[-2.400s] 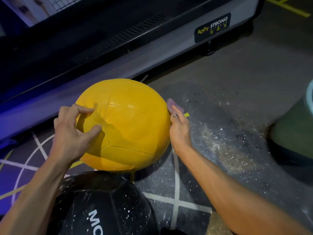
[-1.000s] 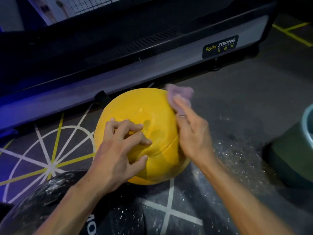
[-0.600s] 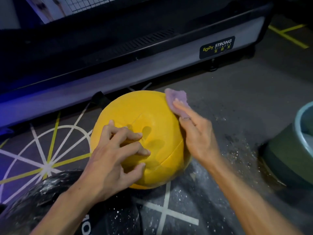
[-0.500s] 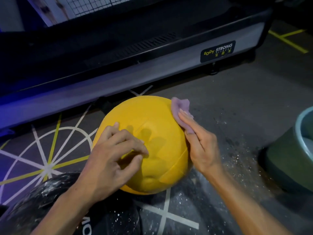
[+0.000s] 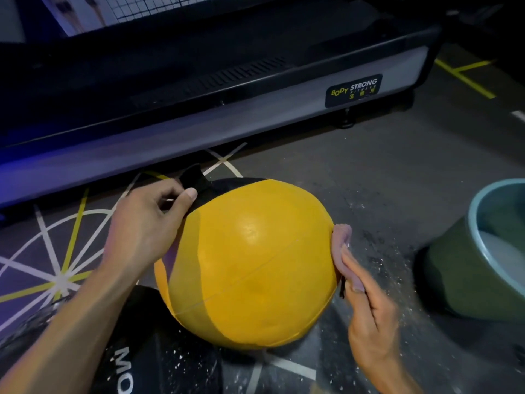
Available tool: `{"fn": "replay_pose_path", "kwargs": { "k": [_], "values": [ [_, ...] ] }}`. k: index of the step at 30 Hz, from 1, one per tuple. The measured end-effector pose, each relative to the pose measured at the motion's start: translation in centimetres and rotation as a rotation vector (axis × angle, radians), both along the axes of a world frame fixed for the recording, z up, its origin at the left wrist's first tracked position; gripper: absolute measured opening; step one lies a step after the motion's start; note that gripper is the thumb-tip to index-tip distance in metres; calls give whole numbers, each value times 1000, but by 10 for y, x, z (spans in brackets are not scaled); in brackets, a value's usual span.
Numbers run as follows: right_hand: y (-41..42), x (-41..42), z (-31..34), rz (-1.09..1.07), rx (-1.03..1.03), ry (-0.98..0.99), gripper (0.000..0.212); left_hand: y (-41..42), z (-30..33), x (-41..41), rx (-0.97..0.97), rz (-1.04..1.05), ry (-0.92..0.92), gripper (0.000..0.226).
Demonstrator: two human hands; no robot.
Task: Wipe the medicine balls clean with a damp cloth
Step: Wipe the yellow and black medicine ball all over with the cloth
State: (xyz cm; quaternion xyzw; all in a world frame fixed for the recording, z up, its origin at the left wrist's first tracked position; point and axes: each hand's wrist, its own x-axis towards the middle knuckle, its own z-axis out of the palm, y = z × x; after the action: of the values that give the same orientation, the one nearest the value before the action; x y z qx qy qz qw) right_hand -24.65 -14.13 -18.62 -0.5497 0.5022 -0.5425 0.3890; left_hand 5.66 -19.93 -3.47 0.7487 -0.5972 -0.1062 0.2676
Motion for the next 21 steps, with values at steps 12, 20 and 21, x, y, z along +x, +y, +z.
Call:
{"fn": "replay_pose_path", "kwargs": {
  "k": [12,20,21],
  "values": [
    [20,-23,-8,-71,91,-137,46,-28,26,-70,-269,-196,-10,5],
    [-28,-52,-43,-327,505,-453,39,-37,35,-68,-211,-680,82,20],
    [-32,-55,-48,-361,533,-478,38,-39,21,-64,-165,-687,70,15]
  ]
}}
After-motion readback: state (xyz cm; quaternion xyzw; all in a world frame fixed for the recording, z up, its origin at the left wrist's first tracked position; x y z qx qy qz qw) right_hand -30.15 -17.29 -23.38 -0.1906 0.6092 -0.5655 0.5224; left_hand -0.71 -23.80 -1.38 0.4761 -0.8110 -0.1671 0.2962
